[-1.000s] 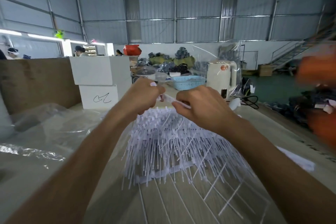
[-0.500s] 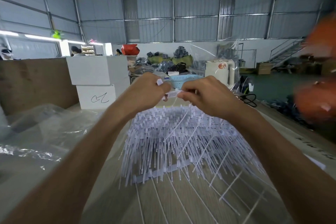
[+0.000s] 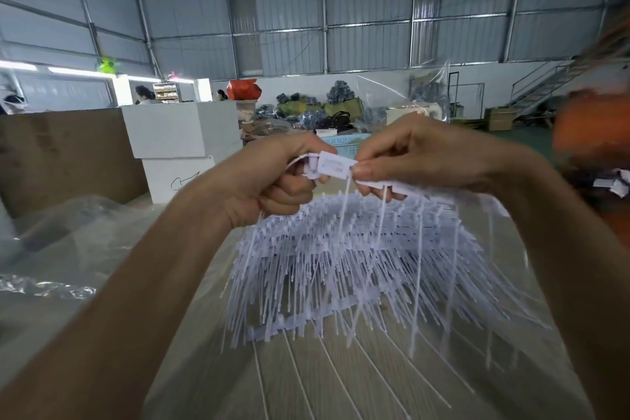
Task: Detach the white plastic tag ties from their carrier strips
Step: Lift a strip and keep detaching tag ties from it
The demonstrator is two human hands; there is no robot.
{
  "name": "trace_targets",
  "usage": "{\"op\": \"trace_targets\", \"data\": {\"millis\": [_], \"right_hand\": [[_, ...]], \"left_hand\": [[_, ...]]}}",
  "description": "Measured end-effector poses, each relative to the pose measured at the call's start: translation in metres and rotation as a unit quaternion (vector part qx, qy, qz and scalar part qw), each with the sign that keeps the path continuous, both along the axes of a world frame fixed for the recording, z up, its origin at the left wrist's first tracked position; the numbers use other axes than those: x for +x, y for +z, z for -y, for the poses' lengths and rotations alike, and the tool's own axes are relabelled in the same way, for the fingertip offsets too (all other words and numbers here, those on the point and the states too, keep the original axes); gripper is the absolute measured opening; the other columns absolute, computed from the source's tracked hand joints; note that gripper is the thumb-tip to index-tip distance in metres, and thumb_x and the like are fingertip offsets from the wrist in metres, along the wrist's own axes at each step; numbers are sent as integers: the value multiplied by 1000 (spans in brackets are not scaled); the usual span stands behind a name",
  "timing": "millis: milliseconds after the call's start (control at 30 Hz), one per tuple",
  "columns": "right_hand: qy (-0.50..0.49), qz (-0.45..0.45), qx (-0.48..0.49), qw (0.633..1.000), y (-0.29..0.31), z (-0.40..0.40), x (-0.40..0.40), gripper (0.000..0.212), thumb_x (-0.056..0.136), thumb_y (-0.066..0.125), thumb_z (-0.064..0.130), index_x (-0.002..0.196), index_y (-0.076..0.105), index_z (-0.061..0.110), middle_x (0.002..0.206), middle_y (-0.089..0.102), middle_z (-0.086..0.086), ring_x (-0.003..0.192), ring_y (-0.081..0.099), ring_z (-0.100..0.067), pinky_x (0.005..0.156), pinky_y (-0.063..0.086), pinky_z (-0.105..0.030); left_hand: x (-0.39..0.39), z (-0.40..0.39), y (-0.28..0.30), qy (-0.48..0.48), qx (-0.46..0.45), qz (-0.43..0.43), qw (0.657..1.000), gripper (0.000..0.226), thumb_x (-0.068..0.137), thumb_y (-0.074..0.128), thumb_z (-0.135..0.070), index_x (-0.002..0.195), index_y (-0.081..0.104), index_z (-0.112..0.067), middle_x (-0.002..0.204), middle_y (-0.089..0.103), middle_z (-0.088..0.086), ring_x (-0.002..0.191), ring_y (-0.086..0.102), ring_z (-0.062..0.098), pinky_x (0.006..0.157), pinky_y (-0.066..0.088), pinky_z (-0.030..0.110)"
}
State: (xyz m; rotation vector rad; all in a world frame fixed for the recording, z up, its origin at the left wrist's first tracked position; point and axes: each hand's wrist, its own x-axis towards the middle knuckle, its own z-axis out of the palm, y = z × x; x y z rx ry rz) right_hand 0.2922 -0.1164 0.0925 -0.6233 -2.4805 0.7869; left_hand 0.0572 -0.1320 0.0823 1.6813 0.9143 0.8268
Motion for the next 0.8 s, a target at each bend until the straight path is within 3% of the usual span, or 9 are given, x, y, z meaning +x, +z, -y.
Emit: {"op": "trace_targets", "data": {"millis": [133, 233, 333, 433, 567, 700, 800], "right_hand": [[51, 68, -25, 996, 3, -4, 13, 21, 96, 61, 37, 90, 76, 23, 74, 65, 3, 66, 57, -11, 62, 48, -24], [16, 66, -14, 998, -1, -10, 34, 25, 98, 58, 40, 92, 77, 24, 73, 64, 2, 65, 56, -11, 63, 49, -24], [-46, 0, -4, 999, -5, -17, 46, 26, 100, 54, 33, 90, 76, 25, 73, 64, 4, 64, 57, -10, 61, 50, -26], [-54, -53, 12, 997, -7, -17, 35, 30, 104, 51, 27, 82, 73, 26, 71, 62, -2, 59, 55, -13, 58, 47, -27], [-41, -71, 13, 997, -7, -13, 20, 29, 102, 52, 25, 81, 73, 24, 71, 63, -3, 58, 55, -10, 56, 47, -20], [-26, -75, 11, 997, -12, -12, 8, 26, 101, 52, 21, 86, 71, 14, 69, 63, -1, 55, 53, -10, 54, 44, -19], [-33, -83, -7, 996, -16, -14, 2, 26, 103, 52, 20, 87, 68, 9, 72, 63, -5, 57, 54, -16, 55, 46, -25]], "left_hand": [[2, 5, -5, -117, -6, -16, 993, 26, 77, 65, -30, 56, 60, -16, 38, 31, -9, 29, 21, 5, 34, 18, 11], [-15, 6, 4, -157, 29, 39, 986, 28, 88, 63, -31, 62, 66, -19, 40, 37, -12, 30, 27, 2, 33, 20, 11], [-26, 0, 9, -109, 58, 104, 987, 38, 96, 54, -50, 94, 73, -17, 51, 30, -10, 38, 25, 2, 34, 24, 13], [-17, -9, -3, -55, 74, 129, 987, 39, 92, 58, -41, 119, 67, -14, 64, 24, -5, 48, 23, 4, 41, 24, 15], [-7, -21, -16, -1, 106, 125, 986, 11, 96, 56, -14, 103, 64, -11, 64, 40, -2, 54, 31, 8, 49, 28, 20], [-1, -24, -20, 52, 142, 134, 979, 38, 107, 42, -22, 87, 74, -23, 62, 52, 3, 52, 35, 12, 48, 27, 23], [1, -25, -23, 76, 124, 134, 980, 32, 106, 43, -38, 94, 73, -34, 62, 52, 4, 47, 31, 12, 45, 27, 21]]}}
